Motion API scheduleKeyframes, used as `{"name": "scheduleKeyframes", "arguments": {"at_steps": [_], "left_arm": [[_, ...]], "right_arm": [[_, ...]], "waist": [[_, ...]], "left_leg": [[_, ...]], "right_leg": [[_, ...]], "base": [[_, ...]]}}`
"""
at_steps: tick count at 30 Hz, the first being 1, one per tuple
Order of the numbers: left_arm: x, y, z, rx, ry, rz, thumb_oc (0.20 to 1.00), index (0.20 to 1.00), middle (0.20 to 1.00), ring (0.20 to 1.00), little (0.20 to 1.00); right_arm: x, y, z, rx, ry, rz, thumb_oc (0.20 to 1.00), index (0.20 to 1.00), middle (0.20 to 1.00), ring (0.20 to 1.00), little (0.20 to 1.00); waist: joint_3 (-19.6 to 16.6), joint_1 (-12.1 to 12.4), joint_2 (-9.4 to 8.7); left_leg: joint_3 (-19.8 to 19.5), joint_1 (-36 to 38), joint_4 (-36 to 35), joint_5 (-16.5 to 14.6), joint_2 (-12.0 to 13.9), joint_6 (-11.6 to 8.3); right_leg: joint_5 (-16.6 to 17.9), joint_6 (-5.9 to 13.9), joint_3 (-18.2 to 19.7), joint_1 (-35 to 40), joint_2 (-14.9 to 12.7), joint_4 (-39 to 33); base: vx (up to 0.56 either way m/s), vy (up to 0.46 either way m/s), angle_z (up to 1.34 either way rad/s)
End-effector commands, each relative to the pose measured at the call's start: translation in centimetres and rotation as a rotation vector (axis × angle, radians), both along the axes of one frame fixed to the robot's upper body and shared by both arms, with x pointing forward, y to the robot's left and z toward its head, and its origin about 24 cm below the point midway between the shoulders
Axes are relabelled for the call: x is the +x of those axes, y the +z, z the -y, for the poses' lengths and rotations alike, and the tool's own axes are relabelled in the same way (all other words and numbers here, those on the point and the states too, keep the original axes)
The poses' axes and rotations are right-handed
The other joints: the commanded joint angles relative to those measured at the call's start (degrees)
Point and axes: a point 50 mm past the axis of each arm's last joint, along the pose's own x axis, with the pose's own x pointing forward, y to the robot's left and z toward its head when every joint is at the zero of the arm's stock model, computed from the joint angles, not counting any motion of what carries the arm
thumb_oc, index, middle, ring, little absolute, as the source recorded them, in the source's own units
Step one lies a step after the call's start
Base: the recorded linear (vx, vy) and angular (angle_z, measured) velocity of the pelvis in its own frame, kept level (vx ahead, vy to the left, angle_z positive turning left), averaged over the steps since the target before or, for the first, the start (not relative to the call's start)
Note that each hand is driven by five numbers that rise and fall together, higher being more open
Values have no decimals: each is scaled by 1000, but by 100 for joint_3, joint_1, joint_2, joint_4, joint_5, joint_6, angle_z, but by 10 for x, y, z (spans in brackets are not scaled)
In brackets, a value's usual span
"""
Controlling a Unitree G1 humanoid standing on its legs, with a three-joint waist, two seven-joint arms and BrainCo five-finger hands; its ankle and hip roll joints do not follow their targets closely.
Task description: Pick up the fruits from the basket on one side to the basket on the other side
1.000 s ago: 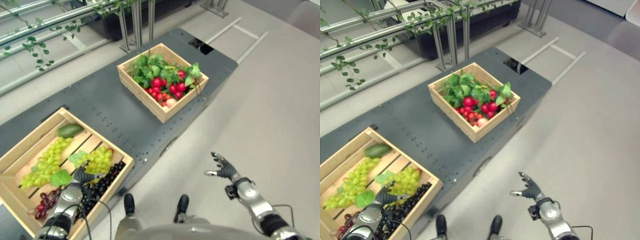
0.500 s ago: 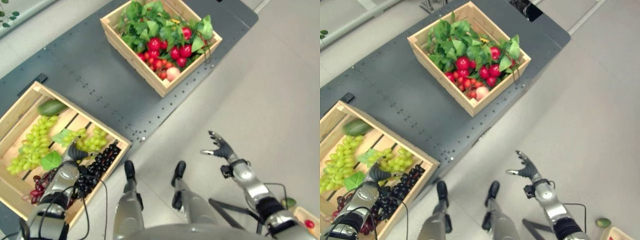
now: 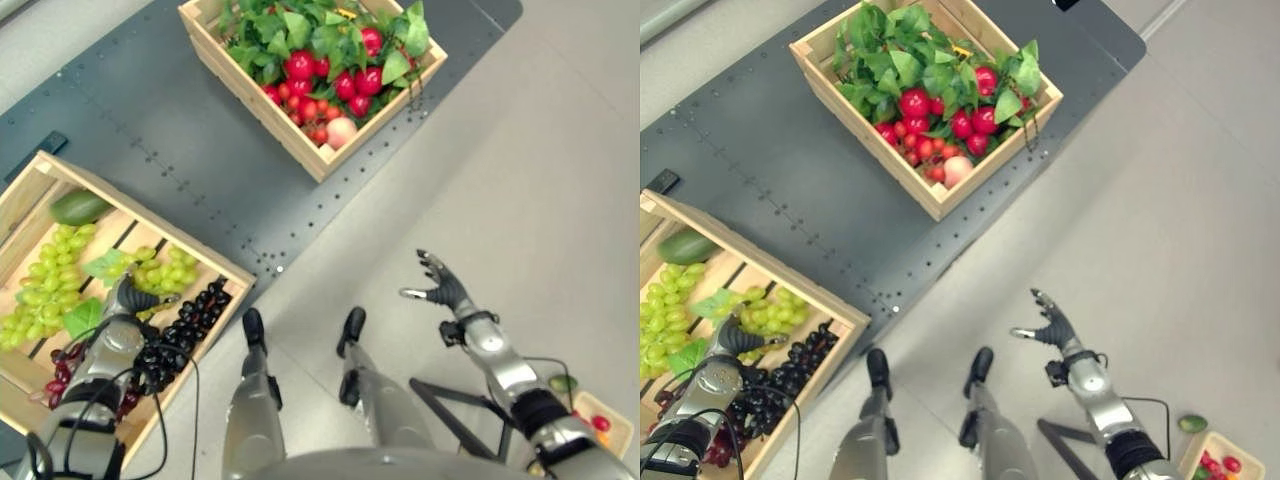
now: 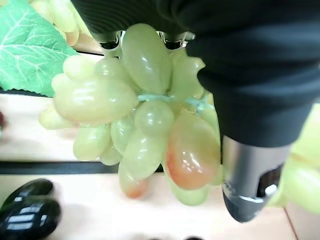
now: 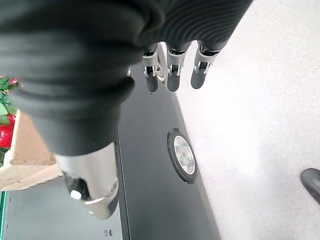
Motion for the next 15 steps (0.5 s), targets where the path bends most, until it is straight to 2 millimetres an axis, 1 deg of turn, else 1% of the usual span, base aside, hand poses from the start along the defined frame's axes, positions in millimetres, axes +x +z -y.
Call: {"name": "scheduleKeyframes", "arguments": {"at_steps": [1, 2, 5, 6, 7, 8, 9, 14, 15], "left_arm": [[-2, -26, 15, -29, -32, -140, 1000, 1000, 1000, 1000, 1000], [-1, -25, 15, -28, -33, -133, 1000, 1000, 1000, 1000, 1000], [0, -25, 17, -22, -40, -133, 1000, 1000, 1000, 1000, 1000], [-1, -26, 16, -23, -37, -137, 699, 699, 699, 699, 699], [-1, -26, 16, -23, -37, -137, 564, 564, 564, 564, 564], [-2, -27, 16, -26, -34, -142, 395, 395, 395, 395, 395], [-3, -28, 16, -25, -33, -146, 200, 200, 200, 200, 200], [-9, -33, 15, -32, -20, -164, 200, 200, 200, 200, 200], [-10, -33, 14, -32, -17, -166, 200, 200, 200, 200, 200]], "right_arm": [[10, 26, -1, 53, 2, 134, 1000, 1000, 1000, 1000, 1000], [9, 24, -1, 58, -4, 131, 1000, 1000, 1000, 1000, 1000], [8, 22, -1, 65, -7, 124, 1000, 1000, 1000, 1000, 1000], [7, 22, -2, 66, -6, 125, 1000, 1000, 1000, 1000, 1000], [7, 22, -2, 66, -6, 125, 1000, 1000, 1000, 1000, 1000], [7, 22, -1, 67, -6, 124, 1000, 1000, 1000, 1000, 1000], [7, 21, -1, 66, -6, 123, 1000, 1000, 1000, 1000, 1000], [7, 23, -1, 62, -2, 130, 1000, 1000, 1000, 1000, 1000], [6, 23, 0, 61, -2, 130, 1000, 1000, 1000, 1000, 1000]], "waist": [[-29, -110, -257], [-18, -132, -303], [-69, -146, -296], [-78, -151, -292], [-78, -151, -292], [-82, -155, -282], [-80, -156, -273], [-57, -153, -243], [-88, -146, -208]], "left_leg": [[-358, 116, 104, -242, -128, -18], [-304, 29, 149, -126, -155, 34], [-324, 38, 150, -148, -155, 39], [-329, 40, 150, -153, -159, 40], [-329, 40, 150, -153, -159, 40], [-327, 48, 152, -160, -165, 43], [-320, 54, 152, -163, -170, 44], [-288, 41, 199, -185, -175, 57], [-340, 114, 168, -313, -130, 6]], "right_leg": [[-318, 467, -98, 108, 293, 91], [-235, 412, -148, 32, 247, 125], [-269, 392, -132, 26, 257, 134], [-272, 391, -131, 30, 257, 133], [-272, 391, -131, 30, 257, 133], [-275, 387, -123, 33, 261, 132], [-276, 386, -113, 39, 262, 129], [-264, 380, -60, 20, 259, 126], [-354, 427, 8, 80, 322, 100]], "base": [[23, -11, -7], [16, -8, -4], [-14, -8, -3], [0, 0, 0], [0, 0, 0], [0, 0, 0], [0, 0, 0], [13, -2, 0], [74, -12, -2]]}}
